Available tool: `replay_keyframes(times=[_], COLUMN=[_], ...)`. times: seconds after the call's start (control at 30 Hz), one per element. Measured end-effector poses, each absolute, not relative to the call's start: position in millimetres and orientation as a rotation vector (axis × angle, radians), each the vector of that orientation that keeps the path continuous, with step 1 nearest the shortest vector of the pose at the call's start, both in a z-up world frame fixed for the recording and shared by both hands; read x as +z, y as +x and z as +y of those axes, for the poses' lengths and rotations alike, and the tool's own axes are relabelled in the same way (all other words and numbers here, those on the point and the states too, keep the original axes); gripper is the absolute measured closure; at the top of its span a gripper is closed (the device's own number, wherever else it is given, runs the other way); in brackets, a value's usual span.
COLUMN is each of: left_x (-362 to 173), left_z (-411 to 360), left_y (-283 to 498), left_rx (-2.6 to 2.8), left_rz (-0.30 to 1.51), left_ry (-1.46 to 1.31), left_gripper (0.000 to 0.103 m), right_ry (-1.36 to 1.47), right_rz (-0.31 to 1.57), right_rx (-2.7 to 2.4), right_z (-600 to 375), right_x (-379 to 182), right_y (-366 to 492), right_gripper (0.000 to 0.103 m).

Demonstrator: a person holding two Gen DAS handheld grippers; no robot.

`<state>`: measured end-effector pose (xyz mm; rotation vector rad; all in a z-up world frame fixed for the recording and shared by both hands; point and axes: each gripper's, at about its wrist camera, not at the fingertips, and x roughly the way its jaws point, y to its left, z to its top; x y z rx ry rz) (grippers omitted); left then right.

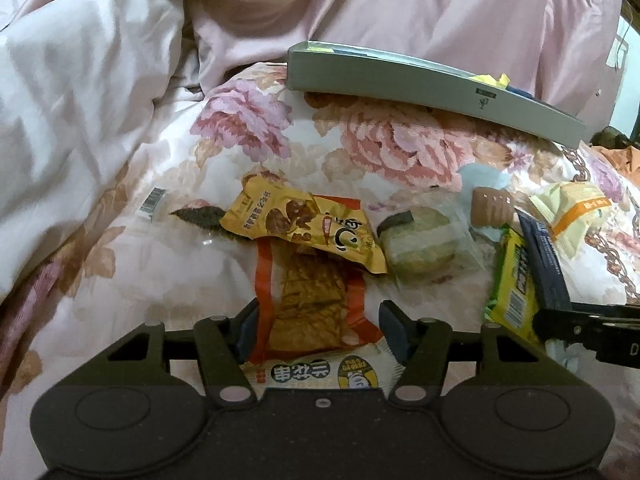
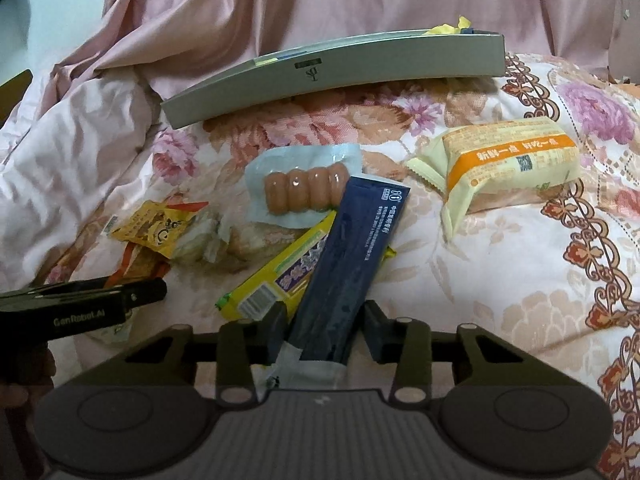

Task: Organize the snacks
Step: 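Grasp the blue stick pack with the right gripper while the left grasps the red snack bag, then lift the blue pack with the right gripper while the left carries the red bag toward the tray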

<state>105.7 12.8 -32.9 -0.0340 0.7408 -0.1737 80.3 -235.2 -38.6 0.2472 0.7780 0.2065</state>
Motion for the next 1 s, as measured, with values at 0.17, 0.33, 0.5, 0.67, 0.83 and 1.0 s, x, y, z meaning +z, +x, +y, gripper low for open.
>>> replay_keyframes(times=[0.17, 0.33, 0.5, 0.67, 0.83, 1.0], left_x=[-28.8, -29.9, -35.9, -39.4, -41.0, -38.1], left_z=[13.1, 8.1, -1.8, -3.6, 0.9, -0.4], left_y=[88.7, 84.1, 89.6, 97.9, 105.3, 104.0], left_rx=[-0.194, -0.213, -0.215, -0.234, -0.236, -0.248], left_rz=[0.77, 0.777, 0.768, 0.769, 0.778, 0.788], left_ry=[-0.058, -0.028, 0.086, 0.134, 0.122, 0.13], left_gripper=[0.039, 0.036, 0.029, 0.02, 0.018, 0.032], right_ry=[0.237, 0.183, 0.144, 0.125, 0.105, 0.074], right_rz=[0.771, 0.734, 0.726, 0.731, 0.737, 0.735], right_rx=[0.245, 0.335, 0.374, 0.37, 0.367, 0.35], right_z=[-234.9, -226.8, -218.5, -216.9, -212.2, -202.4], right_x=[-37.8, -33.0, -31.1, -33.2, -37.9, -38.8], right_y=[70.8, 60.7, 57.2, 60.3, 64.3, 72.9], right_gripper=[0.06, 0.064, 0.065, 0.06, 0.046, 0.041])
